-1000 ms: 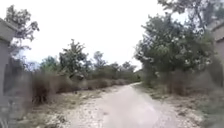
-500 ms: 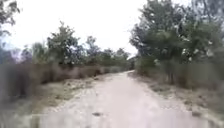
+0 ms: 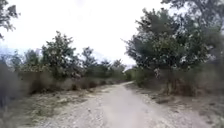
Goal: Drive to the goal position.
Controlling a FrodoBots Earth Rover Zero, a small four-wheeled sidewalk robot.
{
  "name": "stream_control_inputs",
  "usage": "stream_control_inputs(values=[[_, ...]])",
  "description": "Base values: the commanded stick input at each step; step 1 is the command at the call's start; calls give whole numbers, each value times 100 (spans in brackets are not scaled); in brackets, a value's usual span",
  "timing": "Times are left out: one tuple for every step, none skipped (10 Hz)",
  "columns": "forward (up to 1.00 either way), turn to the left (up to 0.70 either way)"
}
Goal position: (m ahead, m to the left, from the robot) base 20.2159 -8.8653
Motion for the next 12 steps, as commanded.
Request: stream_control_inputs(values=[[85,0],[85,0],[85,0],[85,0],[85,0],[85,0],[85,0],[85,0],[85,0],[85,0],[85,0],[85,0]])
